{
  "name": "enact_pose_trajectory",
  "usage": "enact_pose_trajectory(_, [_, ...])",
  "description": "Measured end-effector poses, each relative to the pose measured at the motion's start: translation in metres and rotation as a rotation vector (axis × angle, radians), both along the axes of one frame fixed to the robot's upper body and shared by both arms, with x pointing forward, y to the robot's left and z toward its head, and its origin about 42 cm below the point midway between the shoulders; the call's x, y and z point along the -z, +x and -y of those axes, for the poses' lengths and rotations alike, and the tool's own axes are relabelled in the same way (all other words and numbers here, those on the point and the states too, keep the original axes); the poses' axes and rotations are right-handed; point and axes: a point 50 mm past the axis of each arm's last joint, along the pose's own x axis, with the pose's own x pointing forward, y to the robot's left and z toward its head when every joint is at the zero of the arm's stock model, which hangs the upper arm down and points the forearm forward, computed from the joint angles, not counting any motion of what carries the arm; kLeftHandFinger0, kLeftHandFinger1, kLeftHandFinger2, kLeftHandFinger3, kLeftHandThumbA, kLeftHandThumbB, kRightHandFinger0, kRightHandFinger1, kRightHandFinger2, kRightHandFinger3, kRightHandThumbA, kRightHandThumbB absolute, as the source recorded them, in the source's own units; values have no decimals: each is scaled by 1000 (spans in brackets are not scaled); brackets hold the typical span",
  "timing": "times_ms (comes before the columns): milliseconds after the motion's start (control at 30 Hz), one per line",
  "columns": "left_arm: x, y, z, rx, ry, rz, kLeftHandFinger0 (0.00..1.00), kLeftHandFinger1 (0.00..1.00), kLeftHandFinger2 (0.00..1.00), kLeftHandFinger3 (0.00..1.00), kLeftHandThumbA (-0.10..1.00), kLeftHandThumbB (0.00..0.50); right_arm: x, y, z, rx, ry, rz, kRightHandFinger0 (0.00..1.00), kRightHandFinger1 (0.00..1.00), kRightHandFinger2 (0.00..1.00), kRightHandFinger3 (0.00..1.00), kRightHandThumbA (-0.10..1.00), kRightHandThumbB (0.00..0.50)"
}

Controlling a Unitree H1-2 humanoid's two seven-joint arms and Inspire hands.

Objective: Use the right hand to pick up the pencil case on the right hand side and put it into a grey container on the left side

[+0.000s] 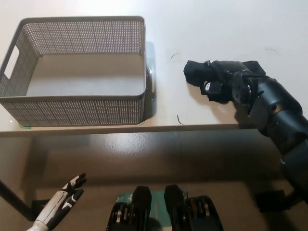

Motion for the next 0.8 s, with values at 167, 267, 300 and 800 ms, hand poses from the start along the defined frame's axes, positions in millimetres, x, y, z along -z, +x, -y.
enact_pose_trajectory(167, [1, 0, 1, 0, -4, 0, 1000, 1000, 1000, 1000, 1000, 388, 4, -2, 1, 5, -32, 100, 1, 74, 206, 431, -75, 255])
enact_pose_trajectory(267, [0, 0, 1, 0, -4, 0, 1000, 1000, 1000, 1000, 1000, 388, 5, -2, 2, 18, -21, 155, 0, 0, 94, 257, -100, 275])
enact_pose_trajectory(300, [0, 0, 1, -1, -4, 0, 1000, 1000, 1000, 1000, 1000, 389, 5, -3, 3, 22, -14, 172, 0, 2, 87, 204, -100, 281])
enact_pose_trajectory(800, [2, -1, 0, -5, -14, -3, 1000, 1000, 1000, 1000, 1000, 360, 11, -8, 9, 59, 127, 327, 0, 336, 791, 783, -100, 180])
